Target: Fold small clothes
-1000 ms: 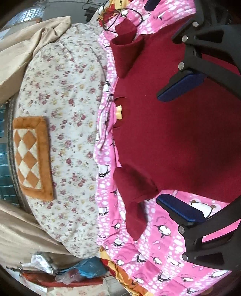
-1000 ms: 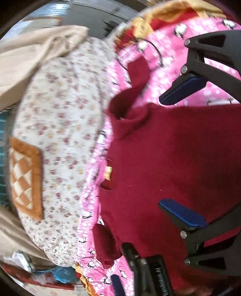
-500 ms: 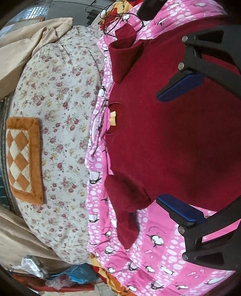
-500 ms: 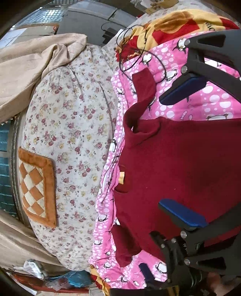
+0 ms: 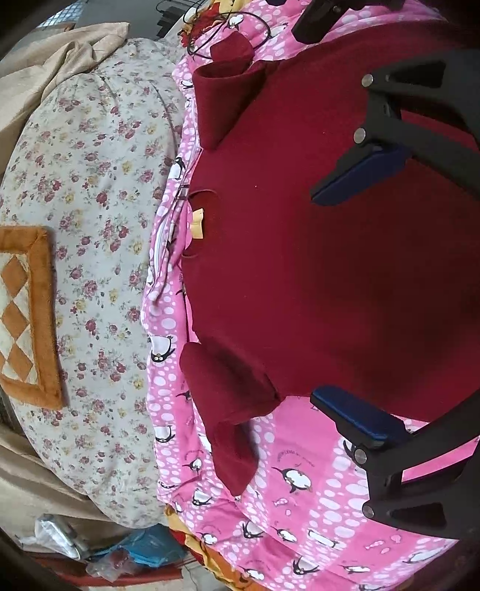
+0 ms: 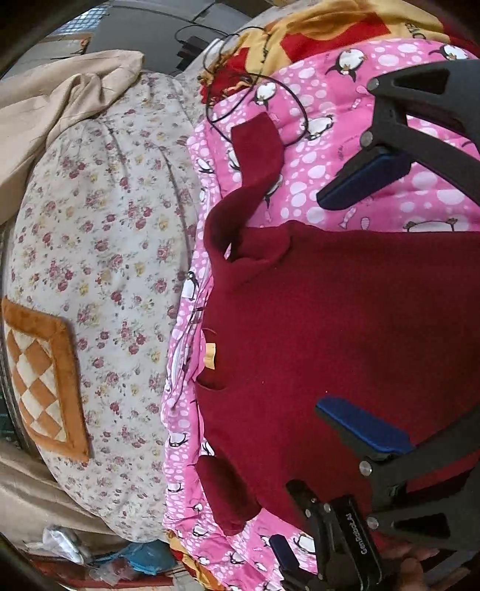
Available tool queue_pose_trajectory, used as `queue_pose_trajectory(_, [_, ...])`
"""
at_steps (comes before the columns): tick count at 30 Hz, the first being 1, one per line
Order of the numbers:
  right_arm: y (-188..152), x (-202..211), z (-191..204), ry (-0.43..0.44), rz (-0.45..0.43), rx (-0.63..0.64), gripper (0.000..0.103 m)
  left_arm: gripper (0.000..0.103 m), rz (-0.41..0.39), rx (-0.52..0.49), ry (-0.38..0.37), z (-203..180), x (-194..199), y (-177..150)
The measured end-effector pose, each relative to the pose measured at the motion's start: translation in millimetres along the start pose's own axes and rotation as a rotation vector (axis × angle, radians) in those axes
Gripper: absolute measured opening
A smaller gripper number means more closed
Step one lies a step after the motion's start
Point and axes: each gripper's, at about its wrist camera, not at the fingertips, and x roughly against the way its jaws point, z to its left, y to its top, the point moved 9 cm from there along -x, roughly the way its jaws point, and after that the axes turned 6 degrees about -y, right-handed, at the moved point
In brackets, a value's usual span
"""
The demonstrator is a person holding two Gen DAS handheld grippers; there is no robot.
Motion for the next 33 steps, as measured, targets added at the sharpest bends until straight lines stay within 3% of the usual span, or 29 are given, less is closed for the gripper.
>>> queue_pose_trajectory(18, [-3.9,-1.2,1.1,-0.012,0.014,0.002,0.103,0.089,-0.026,-0.016,-0.010,-3.8,15.4,11.9])
queue_pose_trajectory(33, [-5.2,-1.9,2.6,-0.015,0.012,0.004,0.103,0.089,0.007,-0.014,-0.012,-0.2,4.0,2.6])
